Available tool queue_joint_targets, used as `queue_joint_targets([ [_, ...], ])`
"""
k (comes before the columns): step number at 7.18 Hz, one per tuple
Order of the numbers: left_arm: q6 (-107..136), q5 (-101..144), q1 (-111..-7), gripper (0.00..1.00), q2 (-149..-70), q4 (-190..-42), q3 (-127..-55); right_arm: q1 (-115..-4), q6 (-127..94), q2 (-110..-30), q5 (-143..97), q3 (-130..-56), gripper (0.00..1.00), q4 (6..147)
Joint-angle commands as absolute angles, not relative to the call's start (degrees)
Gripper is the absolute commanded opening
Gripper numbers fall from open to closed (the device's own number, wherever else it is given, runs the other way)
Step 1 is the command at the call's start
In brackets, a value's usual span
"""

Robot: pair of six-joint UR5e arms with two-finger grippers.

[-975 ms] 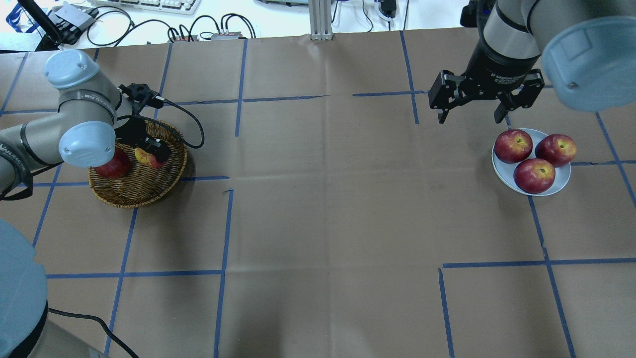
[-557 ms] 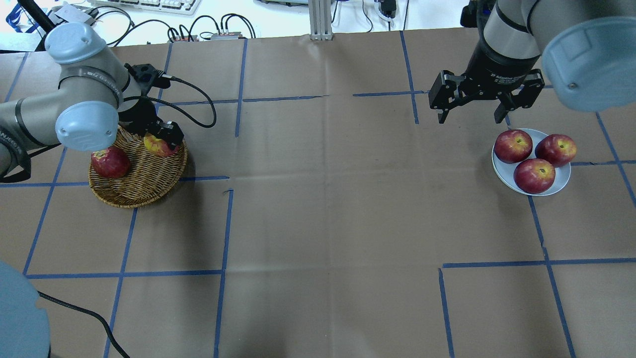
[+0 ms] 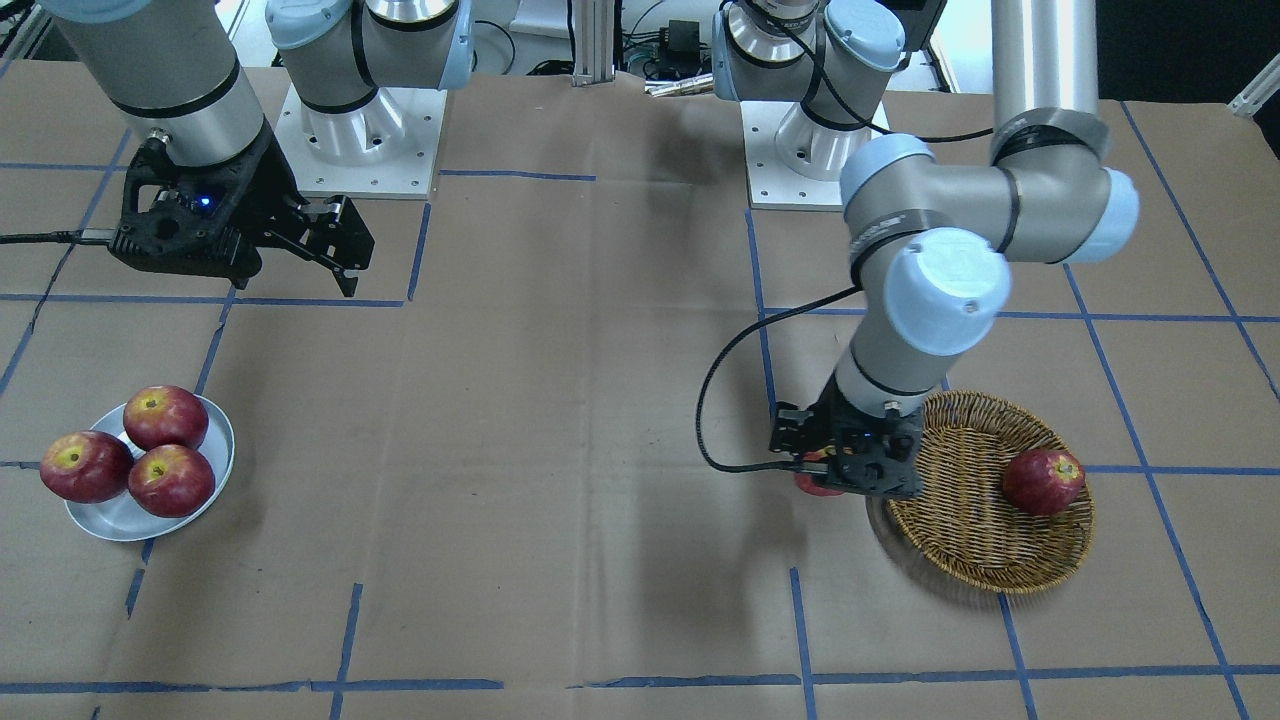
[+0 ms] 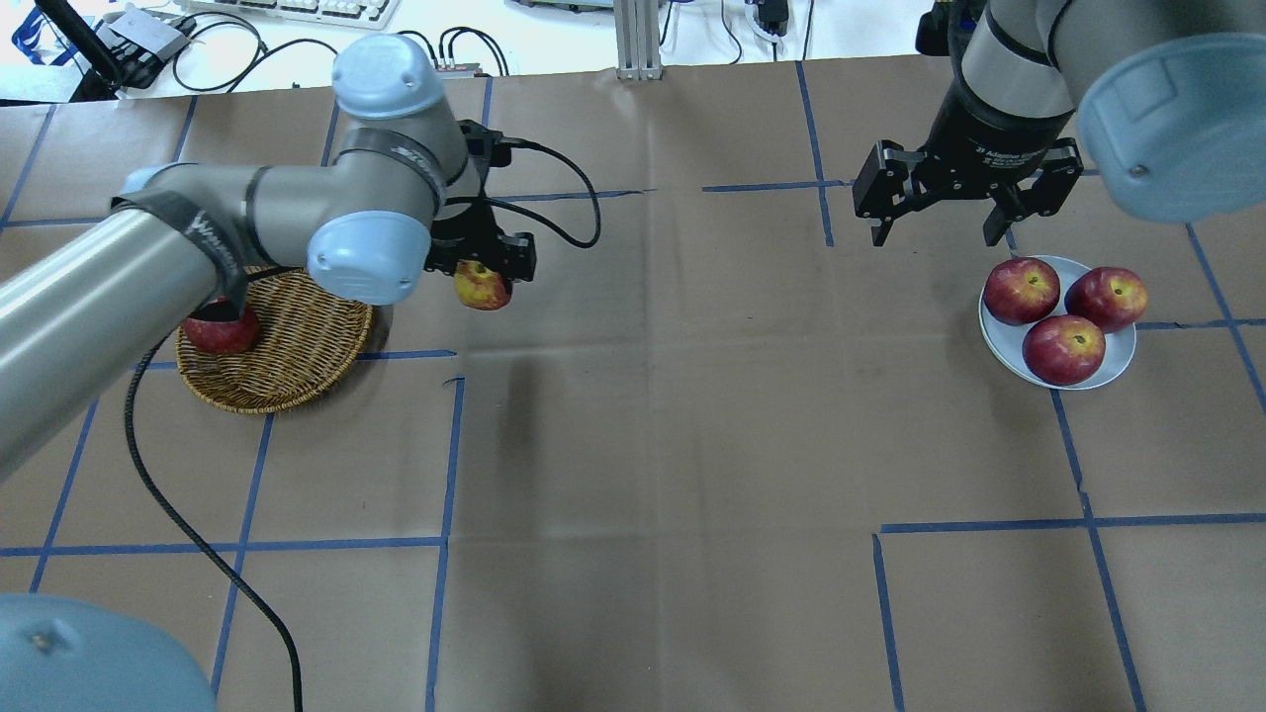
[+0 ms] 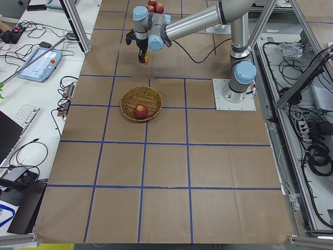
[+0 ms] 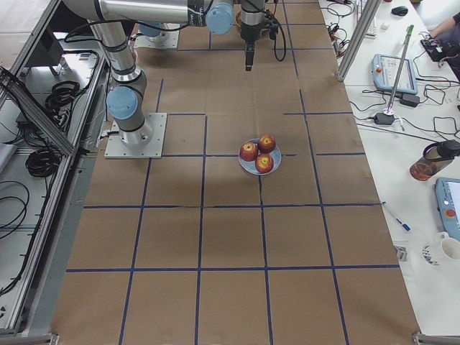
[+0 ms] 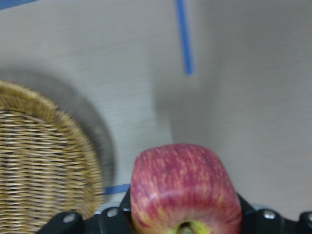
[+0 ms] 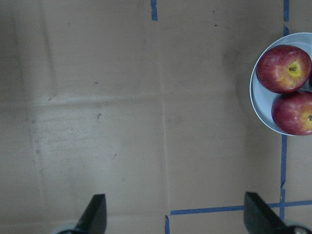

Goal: Transfer apple from basket to plate
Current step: 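Lift the apple with the left gripper and carry it toward table center, then lower the apple onto the table center and open the left gripper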

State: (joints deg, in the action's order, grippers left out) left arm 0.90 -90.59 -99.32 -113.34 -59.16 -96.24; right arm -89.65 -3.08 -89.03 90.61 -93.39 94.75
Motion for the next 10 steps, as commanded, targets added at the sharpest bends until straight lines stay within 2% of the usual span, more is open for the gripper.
queue_joint_targets([
  [1,10.86,-90.53,-108.16,0.53,-120.99,-56.26,-90.30,-89.65,-3.08,-89.03,90.53,-93.34,1.00,94.75],
  [3,12.74,-90.44,-112.39,0.53,-125.40,-56.16,-86.50,-89.65,-3.08,-89.03,90.62,-93.43,1.00,94.75],
  [10,11.51,-90.61,-112.32,0.54,-126.29,-55.81,-87.63,-89.65,-3.08,-89.12,90.53,-93.43,1.00,94.75],
])
